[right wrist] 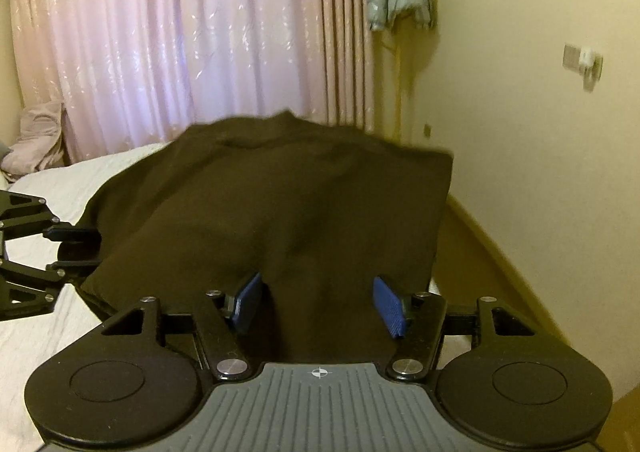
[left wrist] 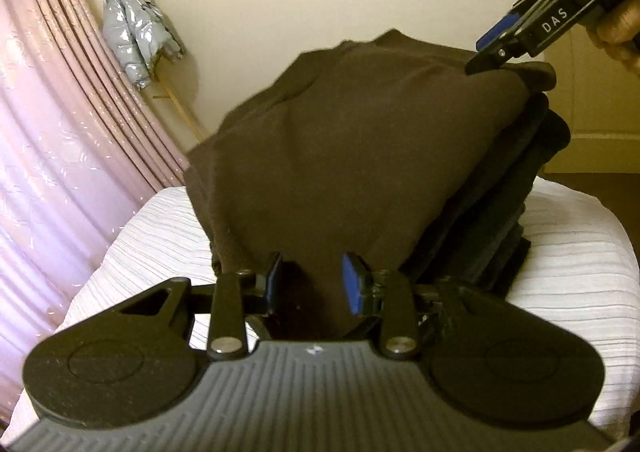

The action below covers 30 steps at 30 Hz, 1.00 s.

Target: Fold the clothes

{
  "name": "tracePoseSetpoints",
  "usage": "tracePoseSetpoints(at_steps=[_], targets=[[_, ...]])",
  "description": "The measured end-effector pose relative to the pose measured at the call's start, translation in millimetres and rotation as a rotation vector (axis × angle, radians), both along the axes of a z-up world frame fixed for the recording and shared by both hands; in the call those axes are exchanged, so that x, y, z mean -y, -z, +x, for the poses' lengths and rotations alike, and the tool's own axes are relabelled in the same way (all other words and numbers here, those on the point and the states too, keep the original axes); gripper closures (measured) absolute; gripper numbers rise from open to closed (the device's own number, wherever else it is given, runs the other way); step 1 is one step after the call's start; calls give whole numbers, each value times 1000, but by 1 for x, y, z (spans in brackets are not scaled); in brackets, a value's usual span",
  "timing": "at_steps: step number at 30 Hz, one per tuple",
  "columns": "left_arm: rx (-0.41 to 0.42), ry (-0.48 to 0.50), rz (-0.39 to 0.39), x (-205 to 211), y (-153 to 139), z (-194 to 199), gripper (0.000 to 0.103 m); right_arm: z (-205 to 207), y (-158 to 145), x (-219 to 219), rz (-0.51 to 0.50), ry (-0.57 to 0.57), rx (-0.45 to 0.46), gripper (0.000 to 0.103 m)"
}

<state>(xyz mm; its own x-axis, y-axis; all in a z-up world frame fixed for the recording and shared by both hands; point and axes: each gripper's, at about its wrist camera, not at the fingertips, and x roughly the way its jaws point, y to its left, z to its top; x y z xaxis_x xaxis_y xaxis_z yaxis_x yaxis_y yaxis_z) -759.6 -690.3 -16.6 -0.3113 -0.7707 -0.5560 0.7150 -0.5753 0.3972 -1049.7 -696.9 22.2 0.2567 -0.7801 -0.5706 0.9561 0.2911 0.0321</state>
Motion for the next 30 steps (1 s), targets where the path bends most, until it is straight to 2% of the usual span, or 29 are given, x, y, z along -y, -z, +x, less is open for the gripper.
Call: tracePoseSetpoints(at_steps=[4,11,14,17,19,20,21,22,27,30], targets=[[2,2,-10,1,-6,2,74,6,-2,0,-24,6,-12,42],[-54,-43,-19,-7,-21,13,69,7,-3,-18,-52,36,-8,42],[-98,-96,-22,-25,-25,20,59,6,-9,-33,-97,59,10,42],[-143,-157,-19,-47,-29,28,37,11,-9,-62,-149,66,34,42],[-157,-200,15,-63,-21,31,25,16,-4,-83,-174,58,38,31],[-157,-225,38,-72,-15,32,23,20,2,-95,-184,61,35,13],[-157,-250,62,-81,-9,33,17,21,8,-106,-193,67,38,6],[-157,-272,83,-88,-3,33,12,22,15,-116,-190,73,40,6],[-200,-363,160,-120,15,39,6,35,48,-145,-25,98,50,6],[-276,-350,193,-133,16,50,6,47,50,-170,-7,158,58,6]])
